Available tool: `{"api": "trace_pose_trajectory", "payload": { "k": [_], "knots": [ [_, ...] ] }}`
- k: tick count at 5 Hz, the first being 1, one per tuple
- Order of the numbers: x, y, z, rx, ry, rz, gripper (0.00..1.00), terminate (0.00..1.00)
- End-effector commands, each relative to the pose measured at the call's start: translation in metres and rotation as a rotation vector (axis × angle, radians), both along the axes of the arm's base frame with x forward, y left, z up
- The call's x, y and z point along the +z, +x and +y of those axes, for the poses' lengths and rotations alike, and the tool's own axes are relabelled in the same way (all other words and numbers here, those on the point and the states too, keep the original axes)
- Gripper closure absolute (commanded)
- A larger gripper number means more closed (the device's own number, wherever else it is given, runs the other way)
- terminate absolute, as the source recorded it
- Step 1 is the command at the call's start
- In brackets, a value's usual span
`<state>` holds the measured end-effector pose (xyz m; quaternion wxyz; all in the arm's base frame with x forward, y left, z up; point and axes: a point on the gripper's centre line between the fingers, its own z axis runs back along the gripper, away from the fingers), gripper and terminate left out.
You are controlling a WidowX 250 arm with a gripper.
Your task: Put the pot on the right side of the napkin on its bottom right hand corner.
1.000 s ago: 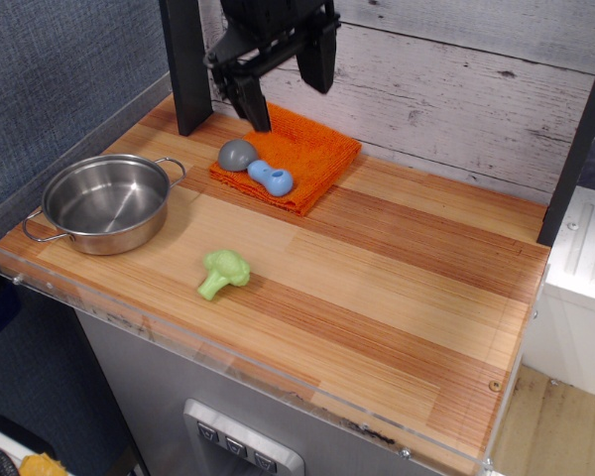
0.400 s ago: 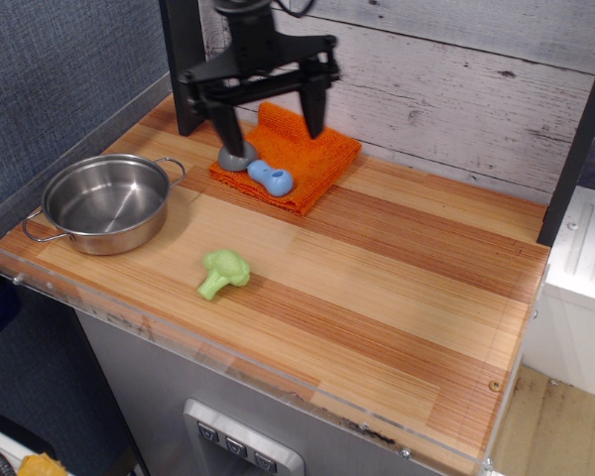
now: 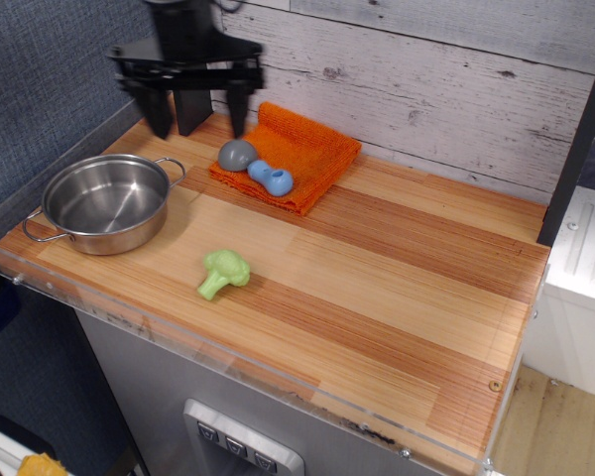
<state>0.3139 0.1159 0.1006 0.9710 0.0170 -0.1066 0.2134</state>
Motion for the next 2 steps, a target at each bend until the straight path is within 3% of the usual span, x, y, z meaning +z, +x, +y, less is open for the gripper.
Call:
{"api": "trace_pose_trajectory", "payload": {
  "k": [1,2],
  "knots": [
    [-0.0090,-0.0046,0.0165,-0.089,0.089,-0.050,0.00,0.00],
    [-0.0177,-0.0112,0.0094,-0.144,0.093,-0.044,0.00,0.00]
  ]
}}
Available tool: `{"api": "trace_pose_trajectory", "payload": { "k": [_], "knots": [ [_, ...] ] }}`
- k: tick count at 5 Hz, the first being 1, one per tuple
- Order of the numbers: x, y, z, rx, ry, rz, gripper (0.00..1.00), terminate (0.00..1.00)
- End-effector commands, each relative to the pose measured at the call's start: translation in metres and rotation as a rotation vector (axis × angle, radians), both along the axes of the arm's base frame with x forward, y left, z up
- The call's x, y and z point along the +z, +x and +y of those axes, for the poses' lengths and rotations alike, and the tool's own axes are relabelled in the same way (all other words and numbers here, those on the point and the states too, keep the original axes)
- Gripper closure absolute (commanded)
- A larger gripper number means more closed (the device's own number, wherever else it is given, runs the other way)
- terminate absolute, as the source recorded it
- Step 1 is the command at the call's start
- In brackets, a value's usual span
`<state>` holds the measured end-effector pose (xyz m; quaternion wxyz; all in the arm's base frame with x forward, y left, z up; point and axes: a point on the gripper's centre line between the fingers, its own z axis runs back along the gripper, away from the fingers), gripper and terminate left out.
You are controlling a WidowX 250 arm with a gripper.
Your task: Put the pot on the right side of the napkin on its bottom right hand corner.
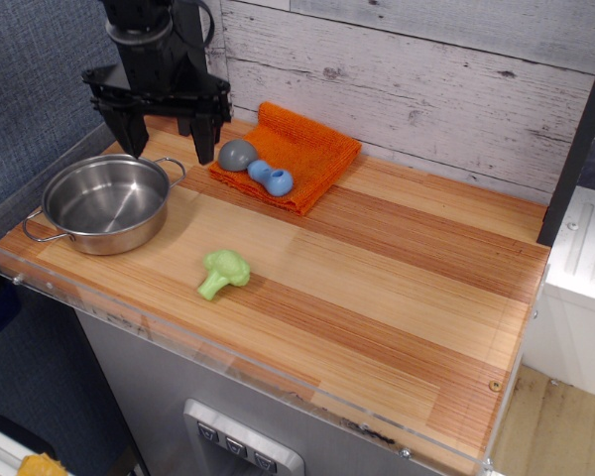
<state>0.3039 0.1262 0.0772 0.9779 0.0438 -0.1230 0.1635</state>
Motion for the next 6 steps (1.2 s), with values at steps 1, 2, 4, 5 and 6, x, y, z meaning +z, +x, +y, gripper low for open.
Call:
{"api": "trace_pose_trajectory", "payload": {
  "k": [1,2,4,5,6],
  "knots": [
    [-0.003,-0.011,-0.002,-0.056,0.013,-0.014,0.00,0.00],
    [-0.012,-0.015,0.000,-0.011,0.033,-0.013,0.00,0.00],
    [-0.024,-0.017,0.016,0.093,0.056,-0.009,0.00,0.00],
    [-0.036,-0.012,0.018,0.092,0.051,0.035,0.00,0.00],
    [-0.045,-0.009,0.019,0.094,0.047,0.058,0.00,0.00]
  ]
}}
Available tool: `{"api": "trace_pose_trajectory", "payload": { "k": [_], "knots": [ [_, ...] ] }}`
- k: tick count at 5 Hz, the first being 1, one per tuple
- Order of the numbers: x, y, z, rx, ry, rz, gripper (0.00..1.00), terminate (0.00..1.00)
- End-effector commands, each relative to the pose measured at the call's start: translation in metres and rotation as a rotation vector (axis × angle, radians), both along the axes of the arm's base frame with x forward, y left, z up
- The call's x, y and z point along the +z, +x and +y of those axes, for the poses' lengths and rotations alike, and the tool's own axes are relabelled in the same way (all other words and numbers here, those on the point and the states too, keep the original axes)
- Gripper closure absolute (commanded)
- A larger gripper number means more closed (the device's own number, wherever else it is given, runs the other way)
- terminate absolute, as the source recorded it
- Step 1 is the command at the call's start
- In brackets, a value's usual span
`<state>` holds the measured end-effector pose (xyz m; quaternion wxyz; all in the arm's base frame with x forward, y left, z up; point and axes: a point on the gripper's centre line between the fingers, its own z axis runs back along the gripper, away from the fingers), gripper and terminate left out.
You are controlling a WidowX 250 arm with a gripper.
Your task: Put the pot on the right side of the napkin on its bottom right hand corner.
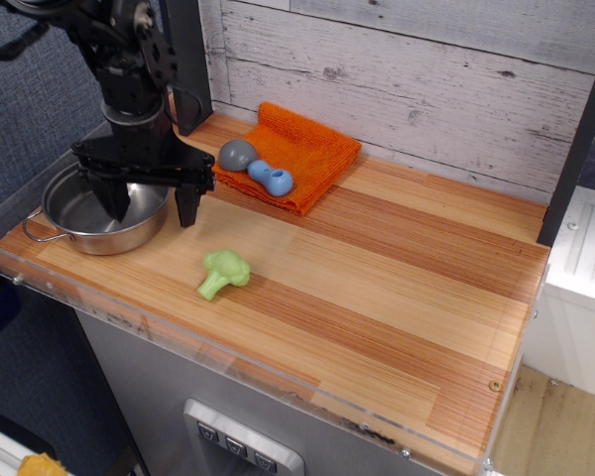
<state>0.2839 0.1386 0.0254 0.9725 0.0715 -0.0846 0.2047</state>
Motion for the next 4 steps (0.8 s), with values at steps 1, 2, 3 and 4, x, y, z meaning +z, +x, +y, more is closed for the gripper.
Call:
{"api": "trace_pose_trajectory", "payload": {
  "k": [1,2,3,4],
  "knots": [
    [0.0025,0.0124,0.0056,-0.010,0.008,-0.012,1.00,0.00],
    [0.0067,0.0120,0.0037,-0.018,0.005,-0.014,1.00,0.00],
    [0.0081,0.0127,-0.0026,-0.037,-0.010,-0.021,1.00,0.00],
    [0.0105,0.0126,-0.0040,-0.042,-0.018,-0.029,1.00,0.00]
  ]
}}
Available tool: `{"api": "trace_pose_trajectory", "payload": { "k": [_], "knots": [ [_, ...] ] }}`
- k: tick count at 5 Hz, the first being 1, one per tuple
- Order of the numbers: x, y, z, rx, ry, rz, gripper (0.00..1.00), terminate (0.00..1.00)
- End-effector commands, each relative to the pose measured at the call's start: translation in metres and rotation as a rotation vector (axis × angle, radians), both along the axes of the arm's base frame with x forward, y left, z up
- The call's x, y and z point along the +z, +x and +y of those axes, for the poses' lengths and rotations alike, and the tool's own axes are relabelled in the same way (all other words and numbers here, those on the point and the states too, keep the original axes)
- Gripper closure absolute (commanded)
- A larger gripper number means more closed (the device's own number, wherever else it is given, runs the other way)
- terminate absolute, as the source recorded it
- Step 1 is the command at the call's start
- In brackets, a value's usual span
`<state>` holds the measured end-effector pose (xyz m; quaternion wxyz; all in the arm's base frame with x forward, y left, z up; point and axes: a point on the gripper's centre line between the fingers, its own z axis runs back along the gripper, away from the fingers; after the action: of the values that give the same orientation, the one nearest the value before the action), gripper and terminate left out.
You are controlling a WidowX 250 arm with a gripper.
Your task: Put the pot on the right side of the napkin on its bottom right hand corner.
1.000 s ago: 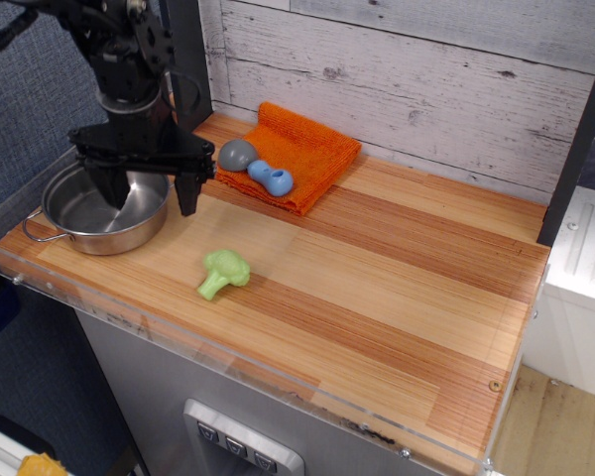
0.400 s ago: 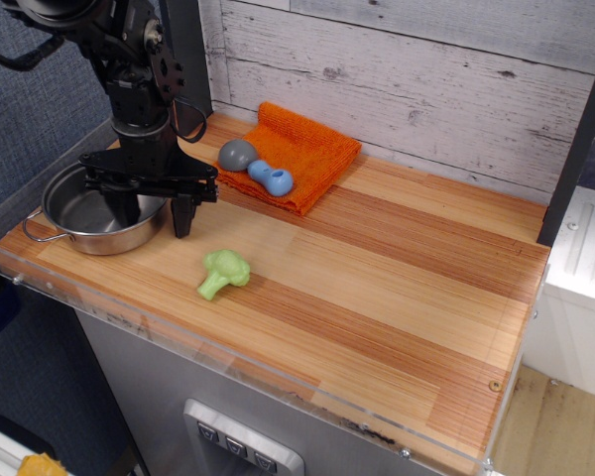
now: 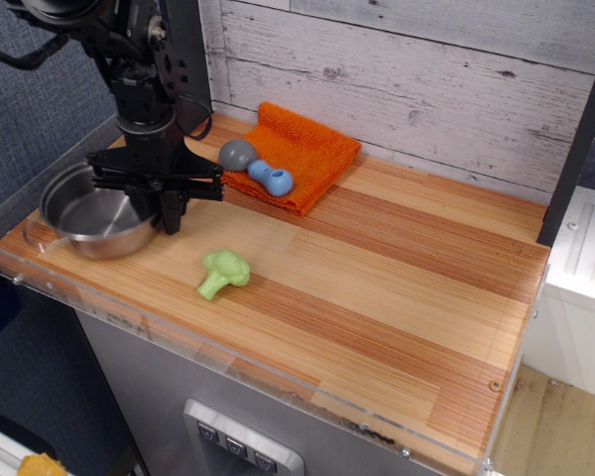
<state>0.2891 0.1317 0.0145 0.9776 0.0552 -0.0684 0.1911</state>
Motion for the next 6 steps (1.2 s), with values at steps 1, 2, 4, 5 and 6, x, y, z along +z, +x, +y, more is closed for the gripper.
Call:
{"api": "trace_pose_trajectory", "payload": {
  "k": [1,2,4,5,6],
  "knots": [
    [0.025,0.011,0.001,-0.043,-0.024,-0.072,1.00,0.00],
    [0.036,0.017,-0.001,-0.045,-0.036,-0.075,1.00,0.00],
    [0.091,0.031,-0.013,-0.021,-0.001,-0.099,1.00,0.00],
    [0.111,0.041,-0.040,-0.083,-0.010,-0.143,1.00,0.00],
    [0.117,0.049,-0.081,-0.165,-0.052,-0.162,1.00,0.00]
  ]
}}
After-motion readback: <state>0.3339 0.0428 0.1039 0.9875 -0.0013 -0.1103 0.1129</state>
